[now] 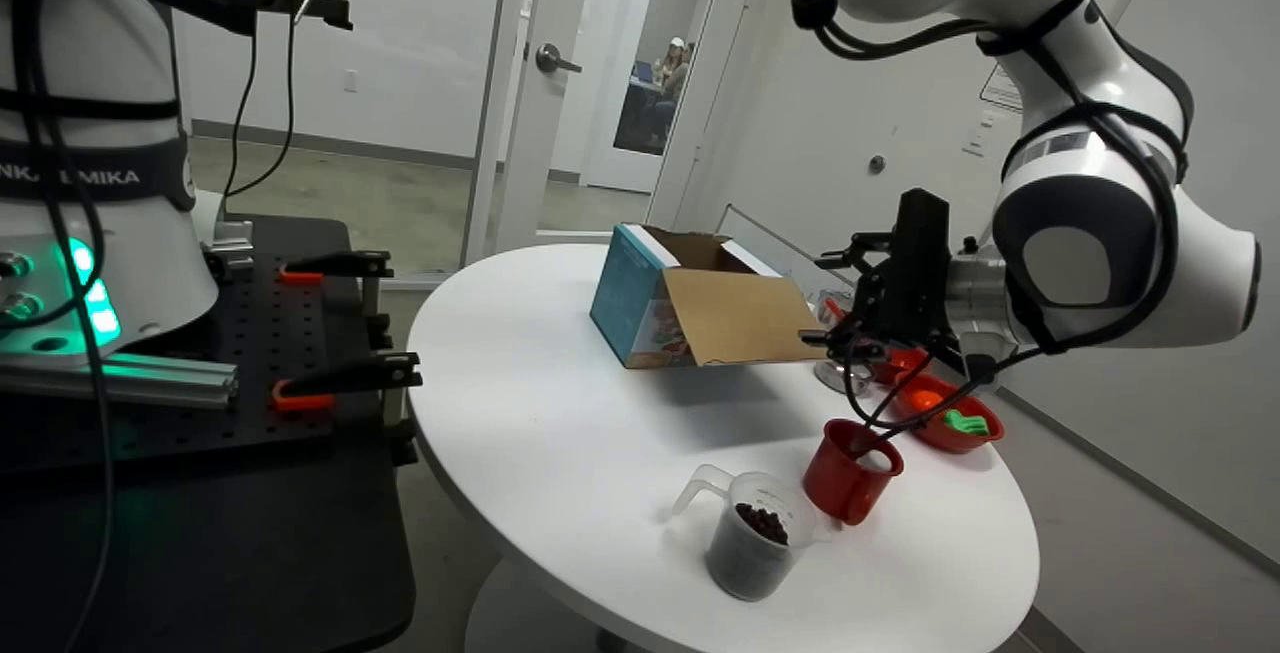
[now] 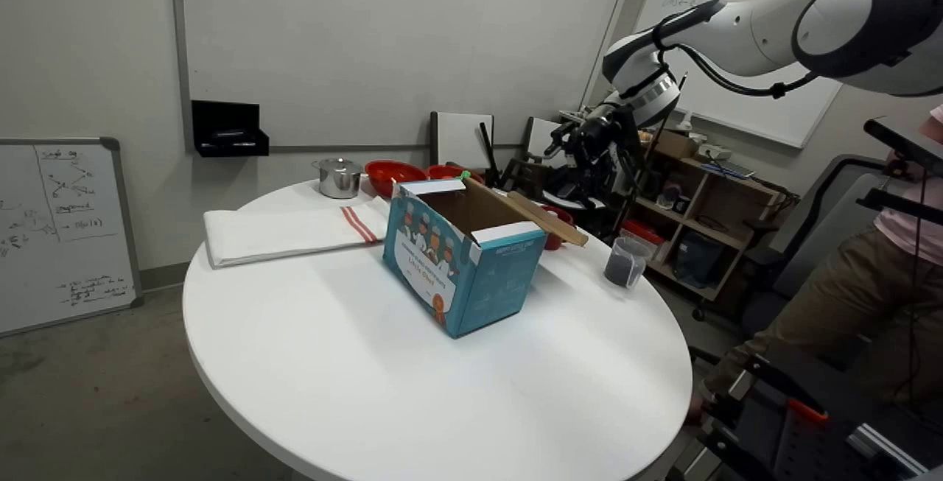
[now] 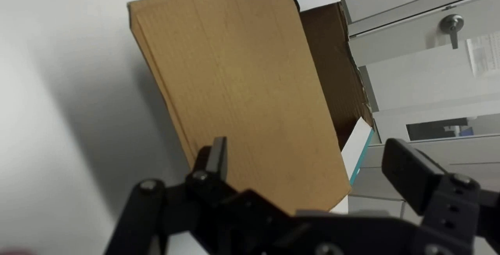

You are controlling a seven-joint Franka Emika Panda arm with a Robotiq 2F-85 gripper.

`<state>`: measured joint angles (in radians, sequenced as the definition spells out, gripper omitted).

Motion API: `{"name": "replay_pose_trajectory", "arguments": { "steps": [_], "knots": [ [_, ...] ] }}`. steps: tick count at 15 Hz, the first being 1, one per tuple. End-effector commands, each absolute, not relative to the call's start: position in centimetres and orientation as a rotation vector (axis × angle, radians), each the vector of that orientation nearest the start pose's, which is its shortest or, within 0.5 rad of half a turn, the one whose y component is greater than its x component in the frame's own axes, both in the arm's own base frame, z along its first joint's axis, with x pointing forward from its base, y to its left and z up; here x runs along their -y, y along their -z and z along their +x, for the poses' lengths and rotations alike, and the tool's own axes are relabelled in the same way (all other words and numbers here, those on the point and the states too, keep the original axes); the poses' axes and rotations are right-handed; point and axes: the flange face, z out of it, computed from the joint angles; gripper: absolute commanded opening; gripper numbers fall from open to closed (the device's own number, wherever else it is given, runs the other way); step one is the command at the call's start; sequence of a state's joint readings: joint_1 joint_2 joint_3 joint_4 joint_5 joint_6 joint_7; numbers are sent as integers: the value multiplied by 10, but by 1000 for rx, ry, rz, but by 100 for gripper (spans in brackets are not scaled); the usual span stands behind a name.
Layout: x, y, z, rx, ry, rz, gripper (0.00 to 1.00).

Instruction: Close the box

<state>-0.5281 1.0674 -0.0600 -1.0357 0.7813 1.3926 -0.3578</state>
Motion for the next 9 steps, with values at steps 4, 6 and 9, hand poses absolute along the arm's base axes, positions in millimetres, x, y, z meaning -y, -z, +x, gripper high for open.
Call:
{"name": "replay_pose_trajectory", "arguments": {
  "steps": [4, 6, 9],
  "knots": [
    [318, -168, 642, -452, -390, -2099, 100],
    [318, -168, 639, -453, -355, -2113, 100],
    [315, -167, 638, -434, -340, -2131, 100]
  ]
}}
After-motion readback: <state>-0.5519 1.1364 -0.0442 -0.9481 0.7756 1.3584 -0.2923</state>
